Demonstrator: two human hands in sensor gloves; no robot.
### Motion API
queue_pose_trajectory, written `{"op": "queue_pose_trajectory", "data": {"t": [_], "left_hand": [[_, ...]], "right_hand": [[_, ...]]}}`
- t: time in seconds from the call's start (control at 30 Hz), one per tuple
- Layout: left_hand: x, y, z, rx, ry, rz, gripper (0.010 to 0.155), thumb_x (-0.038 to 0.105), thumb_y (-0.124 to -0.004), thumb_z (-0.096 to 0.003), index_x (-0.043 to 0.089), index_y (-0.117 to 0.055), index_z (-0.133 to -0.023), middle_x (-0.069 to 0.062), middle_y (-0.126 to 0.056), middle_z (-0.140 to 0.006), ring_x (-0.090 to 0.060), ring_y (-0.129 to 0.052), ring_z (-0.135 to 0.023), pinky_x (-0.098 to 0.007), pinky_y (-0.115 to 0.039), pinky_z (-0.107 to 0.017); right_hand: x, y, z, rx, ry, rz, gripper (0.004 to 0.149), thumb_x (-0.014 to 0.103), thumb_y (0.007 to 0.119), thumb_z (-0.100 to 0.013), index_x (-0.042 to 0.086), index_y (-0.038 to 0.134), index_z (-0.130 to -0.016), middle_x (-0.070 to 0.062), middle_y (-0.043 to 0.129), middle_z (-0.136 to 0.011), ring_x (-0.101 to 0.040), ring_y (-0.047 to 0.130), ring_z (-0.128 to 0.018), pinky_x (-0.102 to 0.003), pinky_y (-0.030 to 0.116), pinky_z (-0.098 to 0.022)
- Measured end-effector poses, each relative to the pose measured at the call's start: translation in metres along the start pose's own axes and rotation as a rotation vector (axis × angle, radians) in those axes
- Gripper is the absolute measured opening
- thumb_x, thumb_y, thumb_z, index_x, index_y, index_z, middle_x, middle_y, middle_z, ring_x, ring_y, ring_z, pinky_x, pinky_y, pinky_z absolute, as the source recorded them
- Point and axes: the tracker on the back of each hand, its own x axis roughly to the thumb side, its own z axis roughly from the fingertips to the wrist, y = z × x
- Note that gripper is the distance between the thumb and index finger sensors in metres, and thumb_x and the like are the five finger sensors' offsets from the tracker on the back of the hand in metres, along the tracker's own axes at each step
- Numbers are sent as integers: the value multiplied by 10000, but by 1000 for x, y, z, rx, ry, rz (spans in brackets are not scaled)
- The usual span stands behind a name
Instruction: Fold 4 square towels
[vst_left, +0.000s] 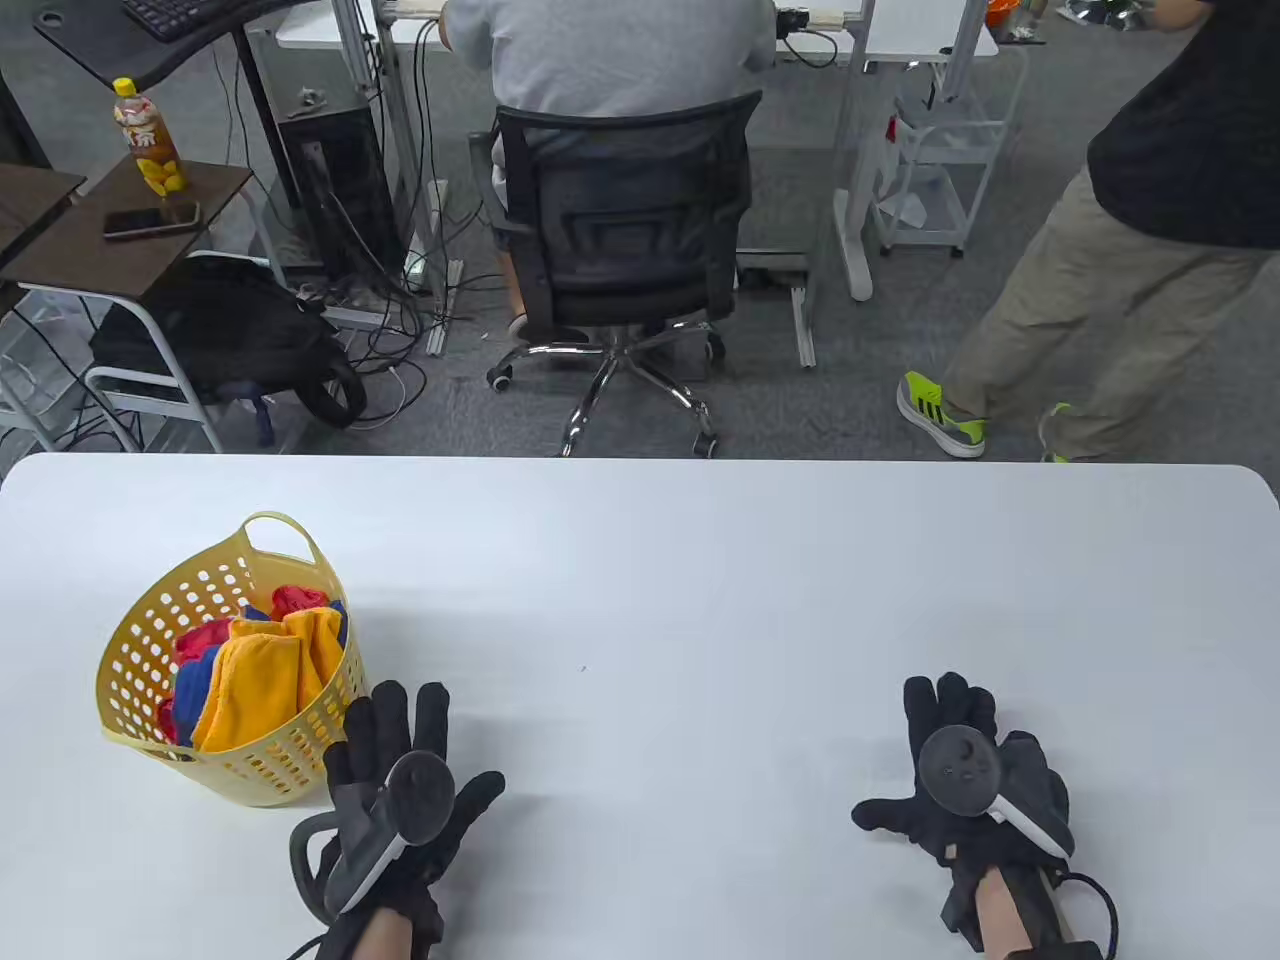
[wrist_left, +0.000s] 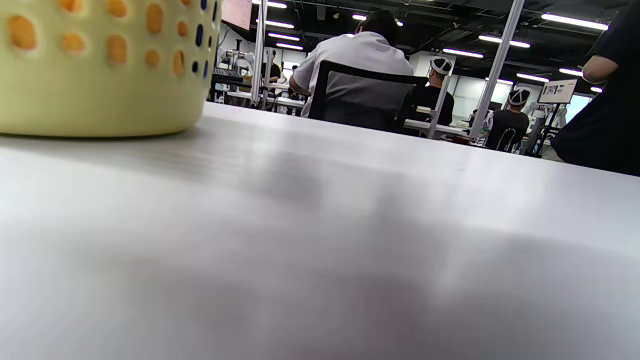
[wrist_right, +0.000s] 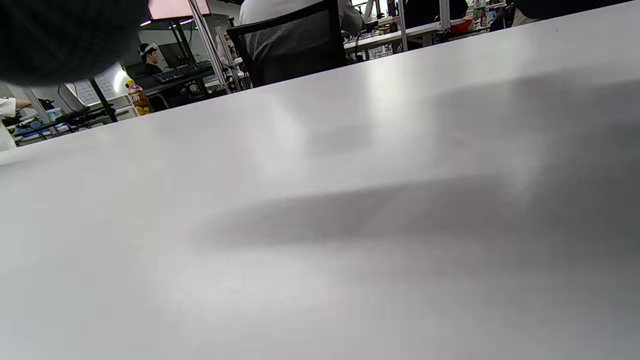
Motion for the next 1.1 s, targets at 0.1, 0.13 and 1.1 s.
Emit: {"op": "queue_pose_trajectory", "data": {"t": [0.1, 0.13, 1.1], "left_hand": [[1, -1, 0, -4, 1, -6, 982, 798, -567, -367, 401, -87, -1127, -41, -71, -1232, -391, -150, -1176, -617, -279, -867], [1, 0, 0, -5, 1, -5, 980, 797, -568, -368, 402, -88, -1126, -39, -71, -1232, -390, -151, -1176, -618, -280, -867], [-50, 202, -40, -8, 379, -274, 587, 514, -813, -493, 507, -658, -1060, 61, -620, -1203, -293, -518, -1159, -560, -372, -888]], "right_hand": [[0, -2, 1, -16, -3, 1, 1200, 649, 802, -276, 179, 5, -1039, -336, -40, -1075, -603, 60, -965, -833, 176, -574], [0, -3, 1, -17, 0, -2, 1200, 649, 803, -276, 179, 5, -1040, -339, -42, -1074, -603, 55, -964, -833, 174, -572], [-20, -2, -4, 11, 44, -91, 1165, 634, 789, -306, 161, 29, -1052, -348, -69, -1058, -602, 10, -941, -828, 147, -564]]}}
